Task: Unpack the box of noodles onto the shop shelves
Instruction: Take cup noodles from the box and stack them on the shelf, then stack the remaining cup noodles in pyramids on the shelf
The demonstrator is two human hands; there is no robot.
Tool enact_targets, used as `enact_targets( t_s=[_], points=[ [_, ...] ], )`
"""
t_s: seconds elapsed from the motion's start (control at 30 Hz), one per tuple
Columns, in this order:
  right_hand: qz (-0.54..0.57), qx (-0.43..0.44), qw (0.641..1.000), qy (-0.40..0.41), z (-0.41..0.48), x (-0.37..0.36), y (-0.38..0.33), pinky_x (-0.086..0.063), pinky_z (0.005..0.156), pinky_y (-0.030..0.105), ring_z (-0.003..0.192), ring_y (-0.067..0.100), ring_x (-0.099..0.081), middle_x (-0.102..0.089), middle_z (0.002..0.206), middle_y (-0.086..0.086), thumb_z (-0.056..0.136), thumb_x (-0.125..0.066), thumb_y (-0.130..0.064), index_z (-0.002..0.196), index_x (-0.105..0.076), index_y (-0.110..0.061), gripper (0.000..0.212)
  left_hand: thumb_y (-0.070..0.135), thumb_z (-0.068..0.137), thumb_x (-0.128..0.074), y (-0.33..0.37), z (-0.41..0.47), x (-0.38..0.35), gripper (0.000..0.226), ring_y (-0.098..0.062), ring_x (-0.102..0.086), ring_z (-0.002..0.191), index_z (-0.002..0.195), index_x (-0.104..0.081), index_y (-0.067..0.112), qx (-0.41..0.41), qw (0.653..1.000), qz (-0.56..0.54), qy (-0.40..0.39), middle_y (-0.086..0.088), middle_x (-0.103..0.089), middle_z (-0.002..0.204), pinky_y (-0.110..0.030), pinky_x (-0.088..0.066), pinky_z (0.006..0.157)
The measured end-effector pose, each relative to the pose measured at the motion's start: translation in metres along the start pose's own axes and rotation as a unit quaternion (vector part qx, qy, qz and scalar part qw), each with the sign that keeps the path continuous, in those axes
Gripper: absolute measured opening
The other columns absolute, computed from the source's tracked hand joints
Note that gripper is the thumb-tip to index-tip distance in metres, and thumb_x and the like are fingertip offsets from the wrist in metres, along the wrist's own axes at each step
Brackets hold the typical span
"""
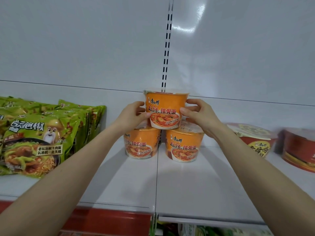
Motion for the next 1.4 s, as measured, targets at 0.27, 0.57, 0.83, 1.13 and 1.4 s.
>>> enact_targets(
  t_s=[0.27, 0.57, 0.83, 1.13, 1.4],
  points=[
    [-0.019, 0.007, 0.999, 0.03, -0.002, 0.0, 0.0, -0.046, 0.064, 0.015, 0.098, 0.016, -0.055, -0.056, 0.114, 0.003, 0.082, -0.067, -0.029, 0.123, -0.05, -0.011, 0.048, 0.02, 0.089, -0.059, -0.001, -0.004, 0.004, 0.048, -0.023, -0.056, 0.114, 0.132, -0.046, 0.006, -0.026, 0.999, 0.012, 0.036, -0.011, -0.06, 0.124, -0.03, -0.042, 0.092],
    [-0.048, 0.005, 0.999, 0.019, -0.002, -0.002, 0.0, -0.047, 0.088, 0.031, 0.106, 0.016, -0.052, -0.054, 0.125, 0.005, 0.085, -0.063, -0.03, 0.127, -0.048, -0.01, 0.049, 0.021, 0.092, -0.054, 0.002, -0.007, 0.004, 0.047, -0.024, -0.054, 0.117, 0.136, -0.042, 0.009, -0.03, 0.996, 0.068, 0.044, -0.011, -0.056, 0.129, -0.029, -0.041, 0.092],
    [-0.126, 0.071, 0.984, 0.102, -0.014, 0.02, -0.012, -0.039, 0.084, 0.022, 0.097, 0.011, -0.051, -0.061, 0.118, 0.008, 0.09, -0.056, -0.018, 0.116, -0.058, -0.004, 0.03, 0.025, 0.094, -0.05, 0.012, -0.039, 0.023, 0.038, -0.023, -0.056, 0.108, 0.127, -0.051, 0.006, -0.081, 0.97, 0.196, 0.118, -0.012, -0.061, 0.119, -0.033, -0.043, 0.089],
    [-0.101, 0.15, 0.976, 0.124, -0.043, 0.008, -0.042, -0.046, 0.072, 0.019, 0.08, 0.013, -0.059, -0.061, 0.083, -0.002, 0.089, -0.054, -0.02, 0.086, -0.059, -0.016, 0.008, 0.024, 0.091, -0.055, 0.018, -0.093, 0.039, 0.025, -0.026, -0.061, 0.089, 0.103, -0.066, 0.005, -0.12, 0.953, 0.236, 0.149, -0.009, -0.068, 0.094, -0.04, -0.049, 0.078],
    [-0.14, 0.21, 0.968, 0.013, -0.062, -0.075, -0.082, -0.04, 0.068, 0.011, 0.082, 0.008, -0.053, -0.059, 0.088, -0.005, 0.09, -0.055, -0.022, 0.097, -0.064, -0.011, 0.016, 0.033, 0.09, -0.052, 0.023, -0.15, 0.073, 0.03, -0.022, -0.056, 0.072, 0.08, -0.067, 0.008, -0.148, 0.929, 0.313, 0.134, -0.001, -0.061, 0.071, -0.032, -0.04, 0.06]
  ],
)
Point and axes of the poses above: each hand's wrist, its own z-axis towards the middle knuckle, its own x-axis out of the back of the hand, y = z × x, the point moved 7 cm from there along z, towards the middle knuckle
